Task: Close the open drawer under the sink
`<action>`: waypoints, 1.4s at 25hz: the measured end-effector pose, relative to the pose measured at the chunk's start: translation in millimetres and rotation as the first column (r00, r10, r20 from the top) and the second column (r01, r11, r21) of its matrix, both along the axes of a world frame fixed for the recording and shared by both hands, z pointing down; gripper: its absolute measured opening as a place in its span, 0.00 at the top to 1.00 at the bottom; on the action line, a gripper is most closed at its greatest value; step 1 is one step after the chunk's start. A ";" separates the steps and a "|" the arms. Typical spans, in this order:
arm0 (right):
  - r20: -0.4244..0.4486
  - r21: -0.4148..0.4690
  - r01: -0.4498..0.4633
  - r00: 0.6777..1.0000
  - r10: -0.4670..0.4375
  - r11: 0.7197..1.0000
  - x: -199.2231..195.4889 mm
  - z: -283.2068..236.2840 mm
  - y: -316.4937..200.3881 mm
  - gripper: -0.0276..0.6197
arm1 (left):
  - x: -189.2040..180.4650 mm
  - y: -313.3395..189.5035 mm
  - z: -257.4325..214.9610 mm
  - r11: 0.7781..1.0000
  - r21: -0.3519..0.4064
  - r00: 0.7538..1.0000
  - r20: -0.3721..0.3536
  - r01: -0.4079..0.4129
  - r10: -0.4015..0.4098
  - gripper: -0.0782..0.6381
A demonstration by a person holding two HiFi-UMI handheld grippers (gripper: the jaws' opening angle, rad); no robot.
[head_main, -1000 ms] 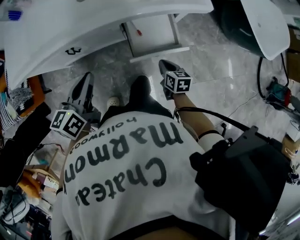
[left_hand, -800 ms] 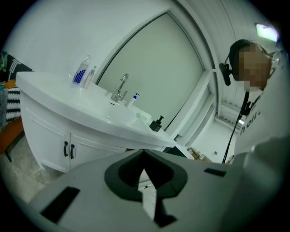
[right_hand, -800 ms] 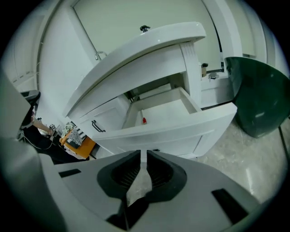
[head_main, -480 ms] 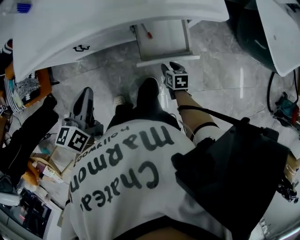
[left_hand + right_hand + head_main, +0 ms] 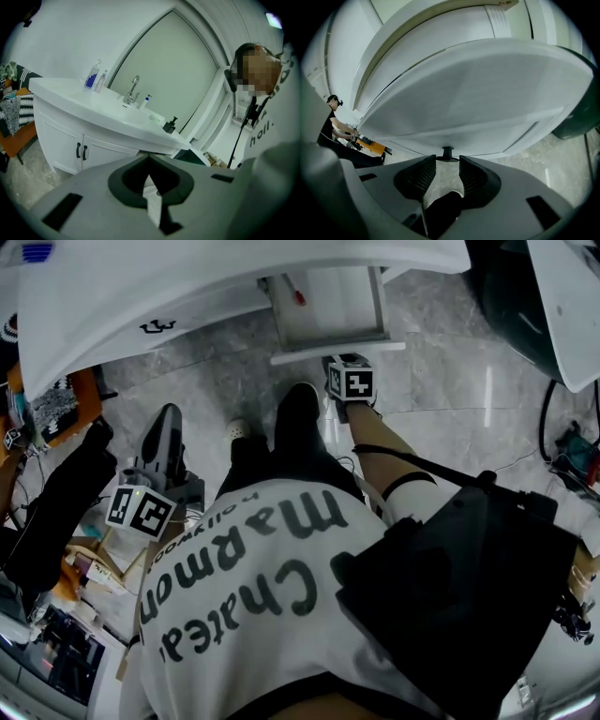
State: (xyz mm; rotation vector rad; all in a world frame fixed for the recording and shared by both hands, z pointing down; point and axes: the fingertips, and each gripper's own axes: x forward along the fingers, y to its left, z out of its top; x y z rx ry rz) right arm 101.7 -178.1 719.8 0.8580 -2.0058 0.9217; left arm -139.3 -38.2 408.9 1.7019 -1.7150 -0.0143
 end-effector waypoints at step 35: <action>-0.046 0.009 0.007 0.999 -0.007 1.000 -9.4 -8.1 -20.5 0.72 | 6.6 -11.9 6.4 0.999 -0.013 0.999 0.001 -0.040 0.040 0.88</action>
